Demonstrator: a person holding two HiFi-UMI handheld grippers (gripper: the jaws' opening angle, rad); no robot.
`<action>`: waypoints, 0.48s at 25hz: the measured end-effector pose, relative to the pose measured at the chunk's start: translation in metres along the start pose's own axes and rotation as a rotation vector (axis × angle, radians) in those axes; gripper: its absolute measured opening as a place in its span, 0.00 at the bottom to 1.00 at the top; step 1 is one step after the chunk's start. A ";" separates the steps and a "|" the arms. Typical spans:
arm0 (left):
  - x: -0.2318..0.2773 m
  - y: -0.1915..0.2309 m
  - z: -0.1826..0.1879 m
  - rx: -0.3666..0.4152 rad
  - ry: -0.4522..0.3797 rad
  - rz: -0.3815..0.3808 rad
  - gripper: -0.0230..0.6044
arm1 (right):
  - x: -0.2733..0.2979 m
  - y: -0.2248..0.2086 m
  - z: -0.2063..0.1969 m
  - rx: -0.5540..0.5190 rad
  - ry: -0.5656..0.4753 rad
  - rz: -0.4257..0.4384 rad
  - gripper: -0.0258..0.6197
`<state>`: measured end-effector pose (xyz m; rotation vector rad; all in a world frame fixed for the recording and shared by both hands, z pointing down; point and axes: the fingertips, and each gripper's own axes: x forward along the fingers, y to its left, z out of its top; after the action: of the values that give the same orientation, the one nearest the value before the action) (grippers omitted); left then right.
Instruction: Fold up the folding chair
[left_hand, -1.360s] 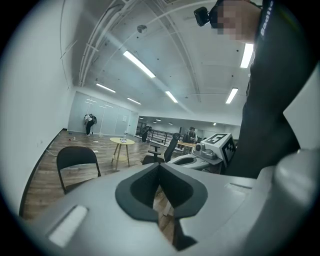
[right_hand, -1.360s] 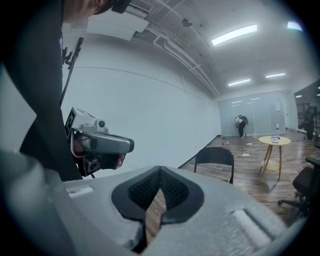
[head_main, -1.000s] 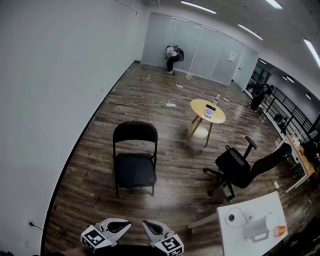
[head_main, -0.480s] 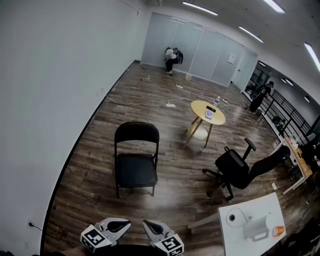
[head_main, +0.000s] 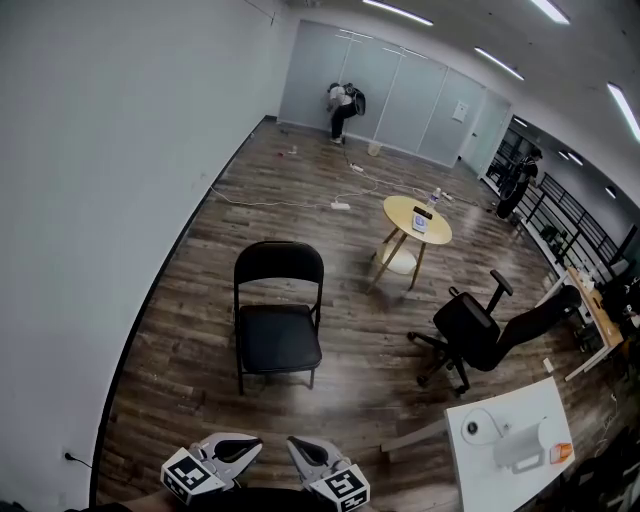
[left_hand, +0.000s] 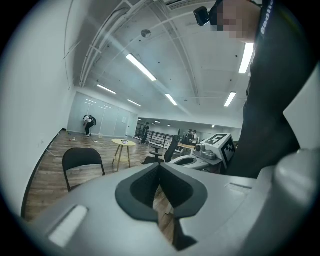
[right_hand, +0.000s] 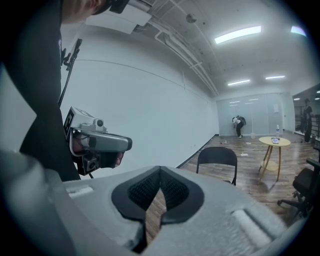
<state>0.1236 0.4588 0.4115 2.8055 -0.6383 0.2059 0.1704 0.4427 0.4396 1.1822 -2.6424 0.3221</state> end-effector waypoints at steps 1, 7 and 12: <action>-0.003 0.003 -0.001 -0.001 0.000 -0.003 0.03 | 0.003 0.002 0.001 -0.001 -0.001 -0.001 0.04; -0.020 0.022 0.004 0.015 -0.017 0.003 0.03 | 0.021 0.012 0.007 -0.008 -0.005 -0.014 0.04; -0.030 0.039 0.007 0.027 -0.030 0.017 0.03 | 0.030 0.009 0.008 -0.006 -0.008 -0.051 0.04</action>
<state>0.0799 0.4351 0.4071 2.8350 -0.6718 0.1779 0.1434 0.4249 0.4404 1.2495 -2.6129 0.3003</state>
